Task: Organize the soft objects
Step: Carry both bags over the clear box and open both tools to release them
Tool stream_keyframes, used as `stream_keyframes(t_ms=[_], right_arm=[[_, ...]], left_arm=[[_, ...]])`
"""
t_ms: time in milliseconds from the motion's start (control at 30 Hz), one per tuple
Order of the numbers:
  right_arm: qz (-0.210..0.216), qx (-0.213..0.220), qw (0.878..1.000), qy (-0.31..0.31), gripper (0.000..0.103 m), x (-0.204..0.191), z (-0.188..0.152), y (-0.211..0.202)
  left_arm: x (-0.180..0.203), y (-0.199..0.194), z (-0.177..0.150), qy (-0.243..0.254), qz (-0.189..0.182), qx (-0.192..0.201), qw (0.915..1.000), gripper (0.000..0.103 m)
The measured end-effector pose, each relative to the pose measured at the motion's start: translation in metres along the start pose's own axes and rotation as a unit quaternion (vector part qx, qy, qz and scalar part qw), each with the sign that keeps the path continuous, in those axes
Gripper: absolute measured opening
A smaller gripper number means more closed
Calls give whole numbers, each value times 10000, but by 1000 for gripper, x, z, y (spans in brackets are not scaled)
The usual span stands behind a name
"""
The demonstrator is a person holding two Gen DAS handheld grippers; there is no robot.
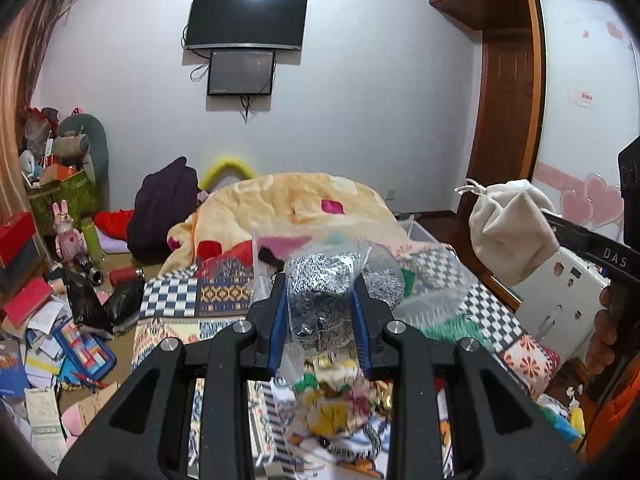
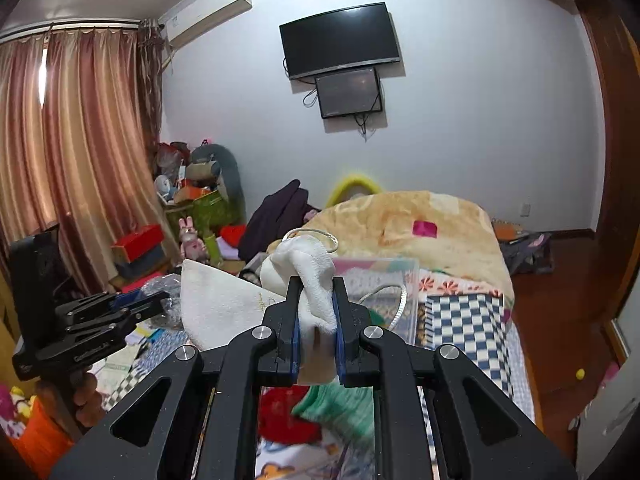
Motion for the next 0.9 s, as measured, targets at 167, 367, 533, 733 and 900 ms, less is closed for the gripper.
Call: stream_keyframes(t_ms=[167,367,533,733,900], right_arm=[[-116,-24,9999,13,12,2,1,19],[-263,-212,9994,-53,12,3,-4,43],[-341,-496,9982,-85,12,6,-16,64],[-399,-760,9962,-149,12,7,-23,83],[-465,-983,9937,-281,12,4,-28,101]], left_arm=[[1,18,10,29,78,10,10000,29],[4,45,10,82,145,-147,9998,29],[3,70,4,121,202,-380,9990,29],[3,98,-6,120,239,-666,9974,29],[5,116,-14,163,289,-870,9957,29]])
Point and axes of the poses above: each gripper's, at about its wrist camera, not at the fingertips, and y roughly the way its jaws point, x to its right, z to its top, the point moved 3 cm from there along y, roughly the way its jaws point, and after that the axes turned 7 degrees about x, right-handed, at the moved point
